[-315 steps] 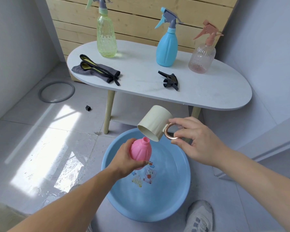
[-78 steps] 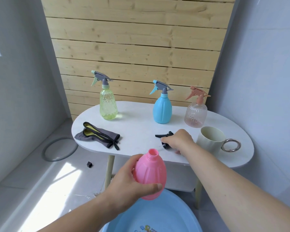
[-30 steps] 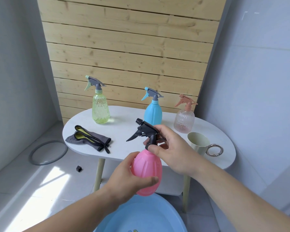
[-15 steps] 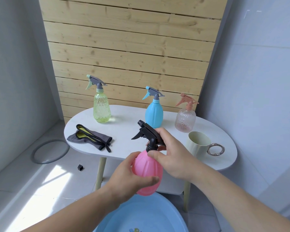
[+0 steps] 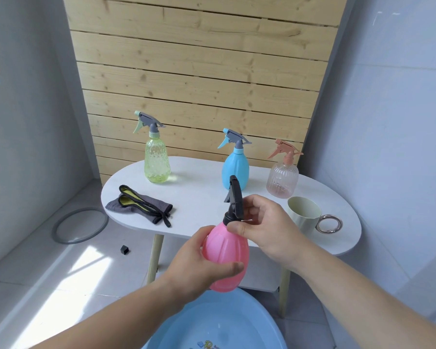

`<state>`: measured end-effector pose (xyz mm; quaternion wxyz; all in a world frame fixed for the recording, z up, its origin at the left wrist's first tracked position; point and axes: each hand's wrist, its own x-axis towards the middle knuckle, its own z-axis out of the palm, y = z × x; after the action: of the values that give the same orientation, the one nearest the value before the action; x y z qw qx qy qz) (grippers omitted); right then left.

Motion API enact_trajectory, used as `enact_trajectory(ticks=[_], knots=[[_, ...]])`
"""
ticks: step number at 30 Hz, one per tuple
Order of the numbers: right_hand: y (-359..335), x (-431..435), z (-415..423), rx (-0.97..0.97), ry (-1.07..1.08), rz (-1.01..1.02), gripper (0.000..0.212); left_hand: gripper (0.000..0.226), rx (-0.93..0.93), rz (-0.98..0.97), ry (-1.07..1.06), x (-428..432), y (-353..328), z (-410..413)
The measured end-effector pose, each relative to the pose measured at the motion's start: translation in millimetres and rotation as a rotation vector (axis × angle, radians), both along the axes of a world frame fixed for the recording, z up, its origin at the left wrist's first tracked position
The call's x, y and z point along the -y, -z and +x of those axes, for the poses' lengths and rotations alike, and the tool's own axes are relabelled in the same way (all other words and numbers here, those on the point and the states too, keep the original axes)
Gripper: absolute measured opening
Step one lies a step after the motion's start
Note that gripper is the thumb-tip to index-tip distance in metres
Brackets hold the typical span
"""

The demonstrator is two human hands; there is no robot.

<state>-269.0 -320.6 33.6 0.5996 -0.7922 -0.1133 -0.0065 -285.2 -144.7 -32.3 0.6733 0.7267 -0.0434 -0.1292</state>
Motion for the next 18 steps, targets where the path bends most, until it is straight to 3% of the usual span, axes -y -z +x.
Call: enact_trajectory(ticks=[5,9,13,18], knots=[[4.8,-6.7,-1.5,0.023,0.092,0.035,0.043,0.074,-0.010,-0.011,-0.009,0.9,-3.4,0.0],[4.2,-9.2,-2.9,0.054,0.108,0.017,0.035,0.077,-0.020,-0.012,-0.004,0.4,-4.2,0.0],[0.6,-5.4,-5.7,0.056,0.026,0.023,0.013,0.075,-0.015,-0.020,-0.012,-3.2,-6.4,0.6],[1.3,-4.4,-2.3,0.184,0.157,-0.107,0.019,0.075,-0.021,-0.021,-0.011,-2.4,-6.3,-0.5]])
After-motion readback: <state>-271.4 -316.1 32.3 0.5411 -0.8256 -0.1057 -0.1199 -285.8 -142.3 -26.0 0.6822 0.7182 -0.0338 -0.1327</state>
